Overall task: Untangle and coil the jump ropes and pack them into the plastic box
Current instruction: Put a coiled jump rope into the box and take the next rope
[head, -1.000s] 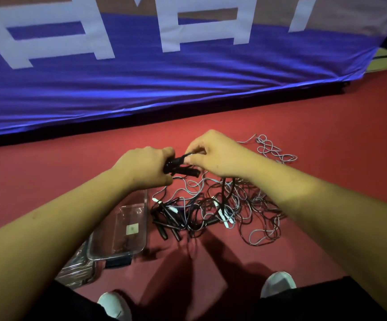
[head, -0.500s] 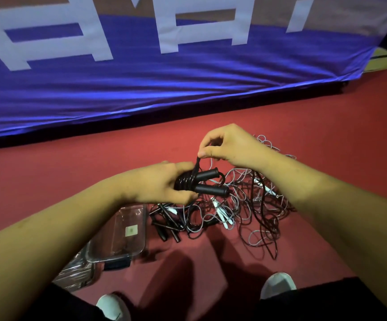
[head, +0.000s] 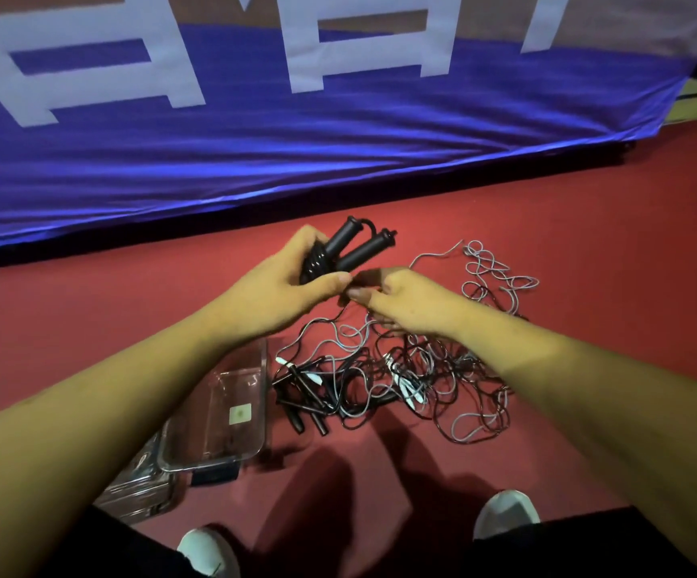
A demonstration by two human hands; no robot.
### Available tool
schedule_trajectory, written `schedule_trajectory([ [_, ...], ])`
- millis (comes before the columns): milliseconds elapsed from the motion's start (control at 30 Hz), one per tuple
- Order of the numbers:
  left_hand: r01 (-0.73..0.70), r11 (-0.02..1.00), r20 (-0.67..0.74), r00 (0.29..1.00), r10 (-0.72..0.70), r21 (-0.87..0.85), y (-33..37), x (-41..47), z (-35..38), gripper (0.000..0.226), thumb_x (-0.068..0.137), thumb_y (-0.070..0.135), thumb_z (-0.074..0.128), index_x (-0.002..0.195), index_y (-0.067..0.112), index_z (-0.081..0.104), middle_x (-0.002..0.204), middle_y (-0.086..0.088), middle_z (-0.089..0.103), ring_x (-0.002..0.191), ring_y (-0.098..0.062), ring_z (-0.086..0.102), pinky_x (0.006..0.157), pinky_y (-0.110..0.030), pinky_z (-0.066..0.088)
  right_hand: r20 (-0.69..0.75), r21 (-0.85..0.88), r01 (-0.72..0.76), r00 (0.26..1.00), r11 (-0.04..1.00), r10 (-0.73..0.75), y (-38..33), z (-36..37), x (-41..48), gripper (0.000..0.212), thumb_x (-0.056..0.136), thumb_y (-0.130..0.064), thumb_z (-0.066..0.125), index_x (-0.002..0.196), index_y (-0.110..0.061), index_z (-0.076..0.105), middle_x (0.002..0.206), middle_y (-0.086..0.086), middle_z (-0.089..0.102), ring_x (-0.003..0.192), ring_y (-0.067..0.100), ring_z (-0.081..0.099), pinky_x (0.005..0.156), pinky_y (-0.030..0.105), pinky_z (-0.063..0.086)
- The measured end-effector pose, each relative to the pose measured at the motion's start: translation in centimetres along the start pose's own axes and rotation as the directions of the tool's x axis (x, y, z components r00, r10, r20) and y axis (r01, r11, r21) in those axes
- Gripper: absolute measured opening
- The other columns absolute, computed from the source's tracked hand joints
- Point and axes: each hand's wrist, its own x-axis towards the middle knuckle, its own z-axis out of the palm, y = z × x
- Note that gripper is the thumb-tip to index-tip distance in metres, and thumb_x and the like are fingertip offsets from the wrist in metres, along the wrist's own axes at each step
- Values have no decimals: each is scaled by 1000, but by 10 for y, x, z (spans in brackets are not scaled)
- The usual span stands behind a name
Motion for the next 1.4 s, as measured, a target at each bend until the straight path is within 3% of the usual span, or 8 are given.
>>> schedule_trajectory([
  [300, 207, 921, -269, 956, -119, 329, -15, 6, -14, 45, 81, 41, 77, 103, 23, 42, 80, 5, 58, 70, -19, 53, 62, -32, 39, 86, -154, -65, 993, 986, 78, -13, 7, -4, 13, 98, -21, 53, 97, -9, 58, 64, 5, 53, 44, 16, 61, 43, 23, 46],
  [500, 237, 471, -271, 962, 6, 850, -26, 6, -23, 49, 80, 44, 68, 117, 28, 41, 97, -11, 67, 85, -39, 64, 65, -38, 47, 88, -481, 132, 991, 867, -102, -37, 4, -12, 15, 95, -24, 58, 90, -13, 65, 61, -1, 56, 45, 2, 48, 50, 22, 39],
  [667, 196, 504, -121, 977, -177, 841, -28, 4, -7, 40, 75, 55, 64, 105, 32, 51, 98, -3, 69, 89, -32, 65, 72, -37, 53, 216, -636, 258, 964, 727, -154, -57, 0, -17, 34, 95, -23, 56, 62, -20, 48, 59, 1, 47, 53, 12, 40, 53, 30, 32],
  [833, 123, 480, -16, 975, -221, 868, -23, 3, 13, 79, 58, 94, 49, 111, 36, 58, 99, 3, 70, 98, -25, 66, 72, -35, 48, 181, -647, 279, 960, 710, -213, -58, -10, -17, 18, 94, -19, 55, 83, -13, 68, 70, -2, 62, 63, 12, 50, 57, 20, 35],
  [967, 3, 551, 101, 982, -159, 835, -14, 4, 18, 55, 76, 77, 56, 110, 34, 60, 84, 8, 66, 93, -23, 66, 70, -31, 47, 51, -626, 248, 959, 739, -278, -49, -27, -10, 17, 92, -23, 60, 94, -15, 74, 88, -2, 73, 84, 14, 62, 76, 28, 45],
  [1133, -201, 727, 361, 930, -69, 656, -4, 0, 10, 22, 87, 42, 67, 99, 27, 57, 57, 15, 50, 55, -4, 52, 55, -17, 34, -27, -468, 224, 963, 855, -267, -35, -40, -4, 10, 83, -27, 73, 84, -18, 74, 70, -6, 68, 63, 4, 57, 63, 25, 46],
  [1267, -200, 849, 372, 928, 4, 490, -1, -8, 7, 16, 81, 42, 61, 85, 36, 48, 58, 18, 56, 49, -3, 52, 50, -14, 33, -37, -304, 182, 979, 935, -202, -27, -38, -4, 7, 84, -18, 73, 86, -11, 74, 58, -6, 56, 45, 0, 42, 49, 11, 33],
  [1400, -145, 934, 286, 957, 48, 327, 1, -10, 12, 33, 82, 49, 61, 104, 35, 41, 68, 1, 64, 54, -17, 54, 50, -29, 40, -36, -201, 108, 992, 973, -118, -14, -30, -2, 11, 89, -20, 67, 82, -25, 72, 69, 17, 64, 58, 12, 49, 57, 26, 39],
])
